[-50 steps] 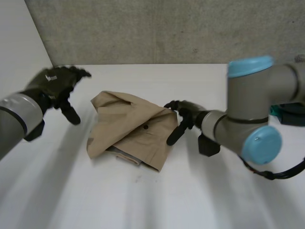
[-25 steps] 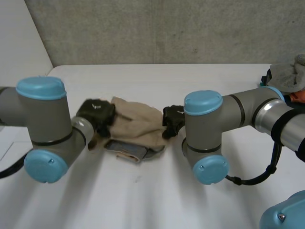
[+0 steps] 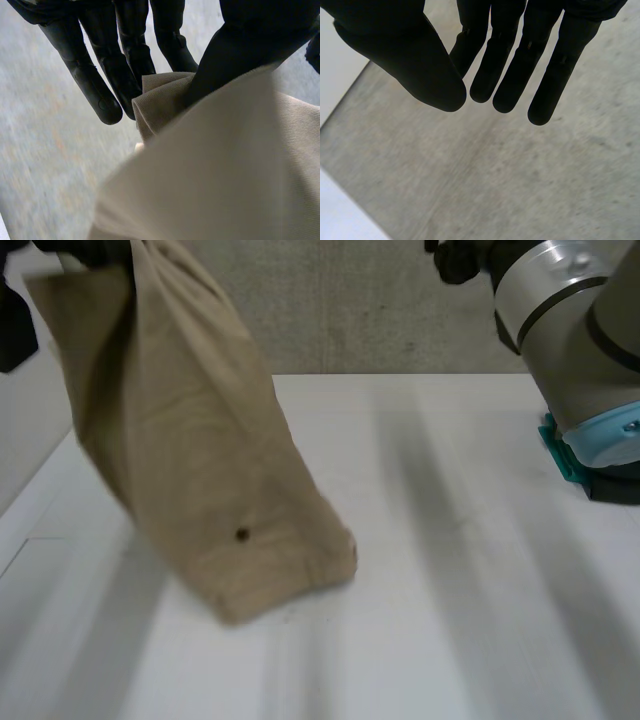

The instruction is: Fold the laundry.

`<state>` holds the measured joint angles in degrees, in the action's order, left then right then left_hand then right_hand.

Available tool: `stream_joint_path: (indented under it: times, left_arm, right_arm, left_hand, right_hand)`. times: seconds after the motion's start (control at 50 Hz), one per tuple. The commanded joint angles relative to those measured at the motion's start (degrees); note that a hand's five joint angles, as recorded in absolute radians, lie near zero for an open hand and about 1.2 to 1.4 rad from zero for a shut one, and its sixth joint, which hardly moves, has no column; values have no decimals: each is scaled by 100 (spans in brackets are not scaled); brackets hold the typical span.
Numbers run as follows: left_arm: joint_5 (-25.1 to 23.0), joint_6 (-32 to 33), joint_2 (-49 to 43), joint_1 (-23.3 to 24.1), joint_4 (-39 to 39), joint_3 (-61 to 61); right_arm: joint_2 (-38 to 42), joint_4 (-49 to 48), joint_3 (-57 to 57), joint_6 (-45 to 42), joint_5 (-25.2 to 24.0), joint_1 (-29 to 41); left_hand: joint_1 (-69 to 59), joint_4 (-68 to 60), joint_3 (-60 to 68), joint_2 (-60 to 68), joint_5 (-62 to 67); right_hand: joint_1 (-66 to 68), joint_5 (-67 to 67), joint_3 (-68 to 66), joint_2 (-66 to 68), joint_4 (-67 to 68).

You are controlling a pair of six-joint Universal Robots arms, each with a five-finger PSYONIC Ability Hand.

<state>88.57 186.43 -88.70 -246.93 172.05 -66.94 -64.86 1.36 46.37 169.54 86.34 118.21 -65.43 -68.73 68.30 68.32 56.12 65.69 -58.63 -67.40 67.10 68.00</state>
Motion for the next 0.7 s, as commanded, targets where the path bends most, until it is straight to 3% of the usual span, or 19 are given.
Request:
stream_joint_path:
  times: [0.02,0.06,0.12,0.22,0.32,0.44,0.54,0.6,0.62,0.7]
  left_arm:
    - [90,25,-947,-119,-189,-38]
    - [142,52,-1070,-189,-198,-38]
    - [292,26,-1194,-277,-233,-47]
    - [319,52,-1089,-330,-224,-117]
    - [231,61,-747,-339,-198,-214]
    - [152,69,-552,-330,-189,-293]
    - [160,34,-544,-312,-198,-293]
    - [160,34,-517,-347,-233,-328]
    - [169,34,-517,-356,-233,-346]
    - [134,78,-456,-426,-233,-425]
  right_arm:
    - [974,1153,-393,-36,-100,131]
    - [1063,1366,-305,87,-126,210]
    - [1160,1753,-33,701,-223,272]
    - [1248,2079,416,2037,-469,307]
    - [1651,2123,759,3144,-1117,544]
    - [2047,2096,812,3603,-1796,948]
    - [2355,2009,716,3709,-1577,1239]
    - [2426,2017,628,3700,-1270,1274]
    - [2400,2009,645,3639,-1034,1222]
    - [1918,1982,785,3201,-382,1011]
  left_hand:
    - [-1457,-1127,1170,1168,1388]
    - [-1457,-1127,1170,1168,1388]
    - [-1457,-1127,1170,1168,1388]
    - [-1457,-1127,1170,1168,1388]
    - [-1457,-1127,1170,1168,1388]
    - [-1457,-1127,1170,1168,1388]
    - [-1457,-1127,1170,1168,1388]
    - [-1457,-1127,1170,1168,1388]
    - [-1457,-1127,1170,1168,1388]
    - [-1457,-1127,1170,1168,1388]
  right_hand:
    - [-1273,1568,1445,-1414,-1505]
    - [-3925,4220,4096,-4066,-4157]
    - [-5449,5743,5620,-5590,-5680]
    - [-5569,5863,5740,-5710,-5800]
    - [-5569,5863,5740,-5710,-5800]
    - [-5536,5830,5707,-5677,-5767]
    - [-4126,4421,4297,-4267,-4358]
    - [-533,828,705,-674,-765]
    - [1412,-1117,-1240,1271,1180]
    - [1431,-1137,-1260,1290,1200]
